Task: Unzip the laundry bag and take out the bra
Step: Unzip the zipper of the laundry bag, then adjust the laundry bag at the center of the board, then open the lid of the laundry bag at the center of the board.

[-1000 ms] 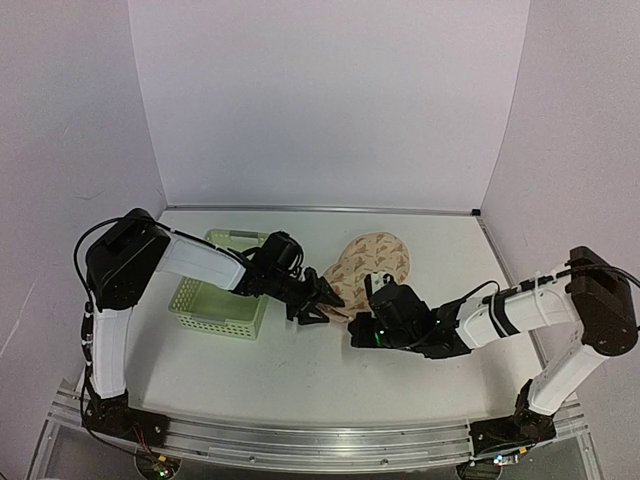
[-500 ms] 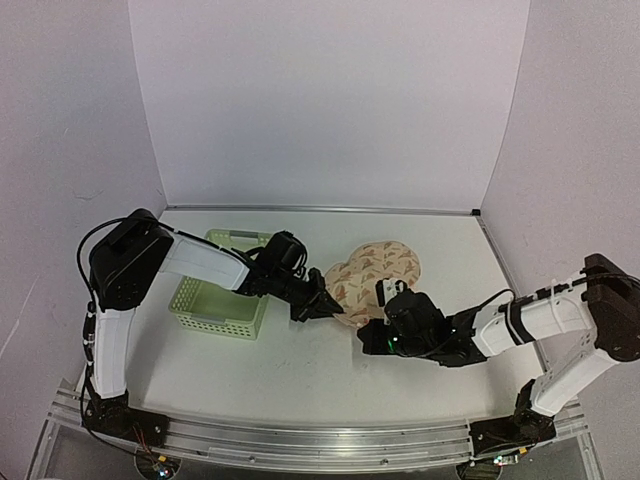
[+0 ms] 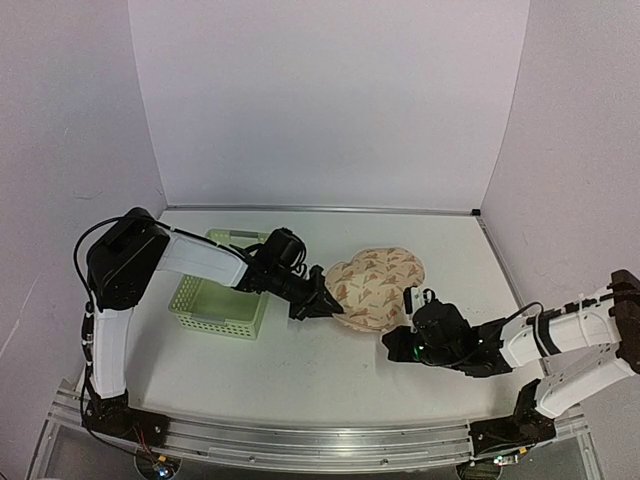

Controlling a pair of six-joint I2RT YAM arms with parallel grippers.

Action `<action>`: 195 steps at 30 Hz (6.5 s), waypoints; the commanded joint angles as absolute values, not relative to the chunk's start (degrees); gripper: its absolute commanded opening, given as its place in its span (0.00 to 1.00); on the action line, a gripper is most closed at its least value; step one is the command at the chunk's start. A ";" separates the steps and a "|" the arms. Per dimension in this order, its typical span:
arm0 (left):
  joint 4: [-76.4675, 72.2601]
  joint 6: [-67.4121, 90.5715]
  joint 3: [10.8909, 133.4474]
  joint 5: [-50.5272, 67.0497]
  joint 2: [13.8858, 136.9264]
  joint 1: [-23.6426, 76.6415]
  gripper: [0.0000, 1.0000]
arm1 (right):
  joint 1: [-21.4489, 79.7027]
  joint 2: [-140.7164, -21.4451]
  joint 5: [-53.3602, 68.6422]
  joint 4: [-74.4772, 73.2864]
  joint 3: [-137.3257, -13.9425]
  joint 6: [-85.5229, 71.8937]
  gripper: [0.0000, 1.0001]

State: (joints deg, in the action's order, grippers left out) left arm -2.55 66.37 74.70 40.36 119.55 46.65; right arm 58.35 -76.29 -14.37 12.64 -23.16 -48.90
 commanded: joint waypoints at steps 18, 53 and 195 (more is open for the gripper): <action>1.32 57.06 72.58 38.80 111.10 44.74 0.00 | 53.43 -69.13 -11.70 6.86 -23.02 -45.59 0.22; 1.70 65.42 72.11 19.82 109.84 62.71 0.53 | 43.01 -73.97 -12.89 -19.89 -51.40 -41.32 0.82; 19.98 34.19 92.80 28.59 108.39 40.47 0.00 | 41.57 -76.88 -2.64 -10.35 -44.72 -41.29 0.69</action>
State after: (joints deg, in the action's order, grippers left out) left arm 20.12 33.52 88.51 27.07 111.15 40.80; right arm 41.30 -82.43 -0.86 -11.46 -44.56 -41.58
